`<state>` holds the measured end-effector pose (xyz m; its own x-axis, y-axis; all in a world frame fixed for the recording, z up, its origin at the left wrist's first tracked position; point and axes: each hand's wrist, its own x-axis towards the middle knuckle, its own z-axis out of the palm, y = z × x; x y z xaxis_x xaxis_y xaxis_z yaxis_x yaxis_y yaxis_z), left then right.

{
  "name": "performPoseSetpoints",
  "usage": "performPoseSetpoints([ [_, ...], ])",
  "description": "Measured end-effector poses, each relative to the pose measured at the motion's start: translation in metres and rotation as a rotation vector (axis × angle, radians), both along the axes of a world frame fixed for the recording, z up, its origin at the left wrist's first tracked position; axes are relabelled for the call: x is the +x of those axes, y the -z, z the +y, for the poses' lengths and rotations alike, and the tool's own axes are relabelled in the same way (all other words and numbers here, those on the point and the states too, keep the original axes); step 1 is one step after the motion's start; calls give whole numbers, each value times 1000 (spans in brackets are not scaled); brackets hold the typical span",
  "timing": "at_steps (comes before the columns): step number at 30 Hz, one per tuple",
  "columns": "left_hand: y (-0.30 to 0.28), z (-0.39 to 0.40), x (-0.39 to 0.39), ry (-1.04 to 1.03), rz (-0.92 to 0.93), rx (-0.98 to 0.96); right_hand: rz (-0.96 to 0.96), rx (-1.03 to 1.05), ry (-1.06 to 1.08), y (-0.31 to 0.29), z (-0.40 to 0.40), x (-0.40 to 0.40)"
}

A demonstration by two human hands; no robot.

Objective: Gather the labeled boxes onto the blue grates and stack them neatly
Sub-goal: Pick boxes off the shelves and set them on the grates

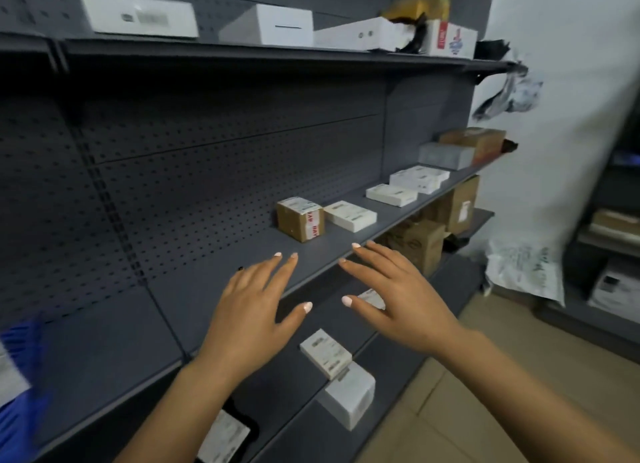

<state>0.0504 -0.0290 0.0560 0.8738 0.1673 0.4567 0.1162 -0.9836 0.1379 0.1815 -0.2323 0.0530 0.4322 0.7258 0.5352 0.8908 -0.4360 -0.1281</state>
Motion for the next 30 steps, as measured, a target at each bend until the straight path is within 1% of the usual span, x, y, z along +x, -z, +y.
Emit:
performPoseSetpoints([
  [6, 1, -40, 77, 90, 34, 3, 31, 22, 97, 0, -50, 56],
  [14, 18, -44, 201, 143, 63, 8, 30, -9, 153, 20, -61, 159],
  [23, 41, -12, 353, 106, 101, 18, 30, -88, 160, 28, -32, 302],
  [30, 61, 9, 433, -8, 236, 28, 77, -91, 121, 47, -20, 388],
])
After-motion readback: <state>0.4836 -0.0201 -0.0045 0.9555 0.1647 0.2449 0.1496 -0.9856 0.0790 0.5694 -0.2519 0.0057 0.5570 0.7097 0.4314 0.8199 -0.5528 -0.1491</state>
